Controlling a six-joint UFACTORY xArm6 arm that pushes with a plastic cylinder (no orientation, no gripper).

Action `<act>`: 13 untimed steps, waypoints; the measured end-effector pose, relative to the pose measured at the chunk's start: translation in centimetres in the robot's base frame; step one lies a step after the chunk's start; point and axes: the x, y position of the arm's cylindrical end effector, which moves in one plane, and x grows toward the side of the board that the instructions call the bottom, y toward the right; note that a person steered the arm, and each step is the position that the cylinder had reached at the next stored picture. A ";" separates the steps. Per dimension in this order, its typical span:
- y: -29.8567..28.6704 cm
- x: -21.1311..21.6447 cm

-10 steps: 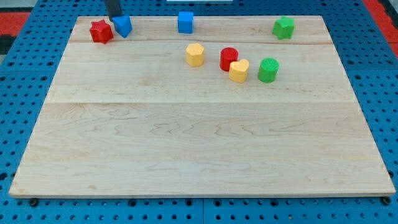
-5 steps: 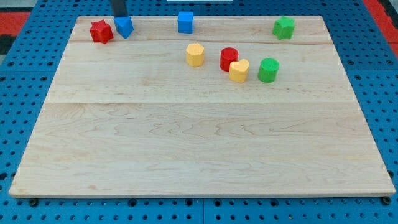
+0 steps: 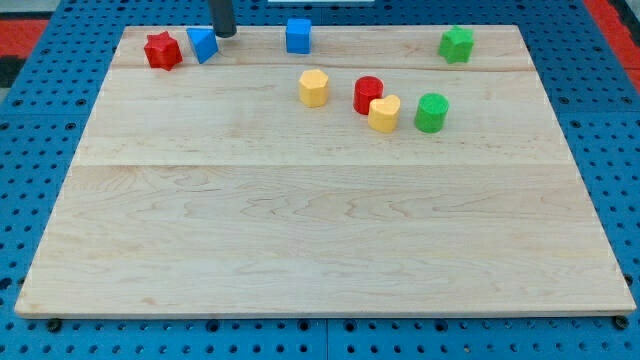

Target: Separate the blue triangle and red star

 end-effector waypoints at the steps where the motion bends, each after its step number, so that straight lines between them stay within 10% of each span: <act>1: -2.2 -0.9; 13: -0.3 2.6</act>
